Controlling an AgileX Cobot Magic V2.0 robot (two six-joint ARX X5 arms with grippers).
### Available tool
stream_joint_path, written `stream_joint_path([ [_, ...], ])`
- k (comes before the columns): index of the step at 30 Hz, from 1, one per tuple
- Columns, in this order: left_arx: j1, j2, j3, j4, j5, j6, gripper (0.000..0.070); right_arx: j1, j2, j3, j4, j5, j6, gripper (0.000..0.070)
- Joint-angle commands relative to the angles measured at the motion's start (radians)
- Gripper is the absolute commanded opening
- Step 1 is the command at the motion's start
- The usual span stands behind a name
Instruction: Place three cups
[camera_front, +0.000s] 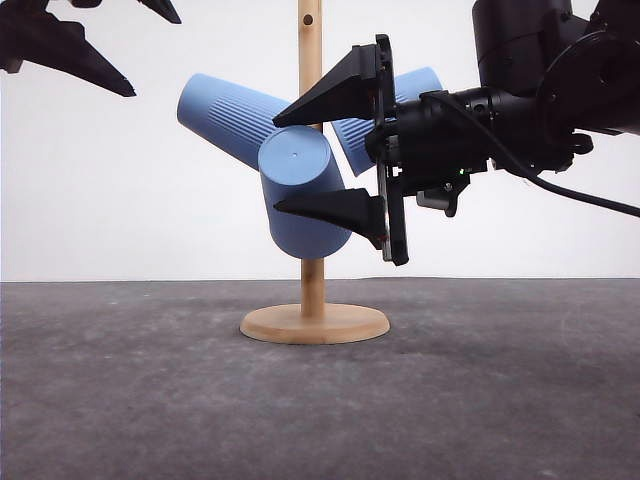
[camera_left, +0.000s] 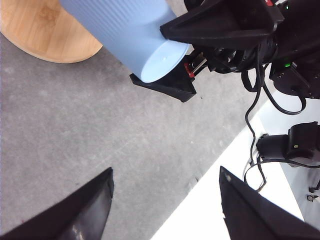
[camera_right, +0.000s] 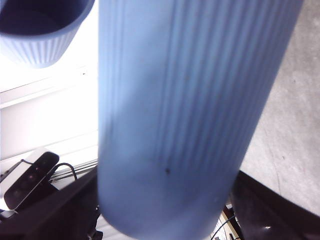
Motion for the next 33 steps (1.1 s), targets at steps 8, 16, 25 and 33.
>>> stream_joint_path([
  [8, -0.003, 0.004, 0.025, 0.006, 0.005, 0.003, 0.0395, 0.009, -0.005, 0.01, 0.078, -0.053, 0.003, 0.0511],
  [16, -0.003, 0.004, 0.025, 0.006, 0.005, 0.003, 0.0395, 0.05, -0.066, 0.001, 0.057, -0.046, -0.038, 0.051],
  [25, -0.003, 0.004, 0.025, 0.005, 0.005, 0.003, 0.0395, 0.075, -0.235, -0.074, -0.308, 0.005, -0.351, 0.05],
  [33, -0.002, 0.004, 0.025, 0.006, 0.002, 0.003, 0.0395, 0.04, -0.526, -0.076, -0.958, 0.196, -0.919, 0.0492],
])
